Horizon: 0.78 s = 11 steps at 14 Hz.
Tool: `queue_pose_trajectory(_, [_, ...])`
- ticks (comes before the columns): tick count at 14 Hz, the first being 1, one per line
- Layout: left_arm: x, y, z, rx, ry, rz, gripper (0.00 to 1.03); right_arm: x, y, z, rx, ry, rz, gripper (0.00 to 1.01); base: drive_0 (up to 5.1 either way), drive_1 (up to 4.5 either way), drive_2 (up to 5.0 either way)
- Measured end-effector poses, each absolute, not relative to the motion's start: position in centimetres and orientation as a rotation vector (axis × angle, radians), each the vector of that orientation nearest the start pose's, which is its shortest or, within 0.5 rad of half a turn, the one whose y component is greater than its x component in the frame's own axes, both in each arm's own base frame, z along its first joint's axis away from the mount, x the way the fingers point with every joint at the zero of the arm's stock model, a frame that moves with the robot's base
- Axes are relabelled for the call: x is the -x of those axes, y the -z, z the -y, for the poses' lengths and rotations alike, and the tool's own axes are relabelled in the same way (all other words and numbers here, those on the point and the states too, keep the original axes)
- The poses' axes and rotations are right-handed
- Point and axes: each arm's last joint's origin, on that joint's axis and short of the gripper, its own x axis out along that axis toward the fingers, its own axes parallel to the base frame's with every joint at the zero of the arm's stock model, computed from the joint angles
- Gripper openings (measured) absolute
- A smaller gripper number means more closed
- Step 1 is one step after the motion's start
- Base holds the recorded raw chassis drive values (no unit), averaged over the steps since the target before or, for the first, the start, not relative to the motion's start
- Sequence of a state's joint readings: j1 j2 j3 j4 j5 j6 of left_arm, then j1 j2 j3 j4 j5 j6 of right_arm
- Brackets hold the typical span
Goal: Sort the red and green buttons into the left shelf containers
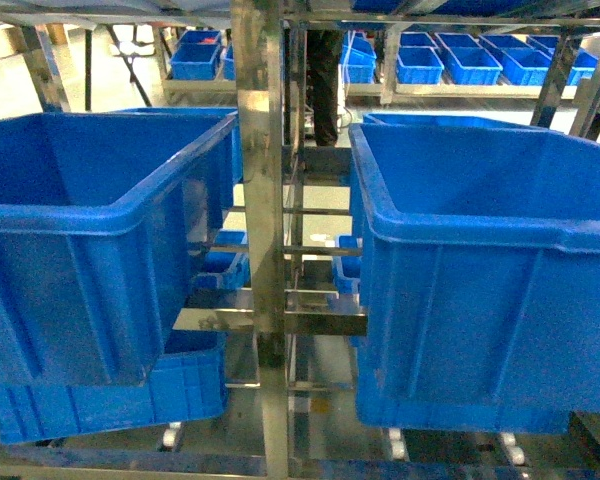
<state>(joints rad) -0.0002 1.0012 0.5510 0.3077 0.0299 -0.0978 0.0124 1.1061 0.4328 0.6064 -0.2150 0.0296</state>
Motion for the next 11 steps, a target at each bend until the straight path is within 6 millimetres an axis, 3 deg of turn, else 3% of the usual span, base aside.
queue_pose_trajectory(1, [-22.0,-25.9,0.1,0.100,0.024,-0.145,0.30,-22.6,-22.8,-0.9,-0.036,-0.226,-0.067,0.31,-0.1,4.17,-4.5])
queue_pose_trajectory(8, [-22.1,-25.8,0.1,0.099,0.024,-0.151,0.30,-22.7,-22.7,-0.9,-0.037,-0.225,-0.073,0.31,0.0,0.00,0.0])
queue_pose_trajectory(10, [-22.1,-25.8,0.1,0.100,0.022,-0.151,0.30,-23.6,-22.7,-0.9,-0.053,-0.224,-0.087,0.31,0.0,0.00,0.0])
queue_pose_trajectory(11, [-22.1,-25.9,0.1,0.100,0.023,-0.148,0.30,-25.2,-22.8,-0.9,-0.072,-0.224,-0.117,0.31,0.0,0.00,0.0])
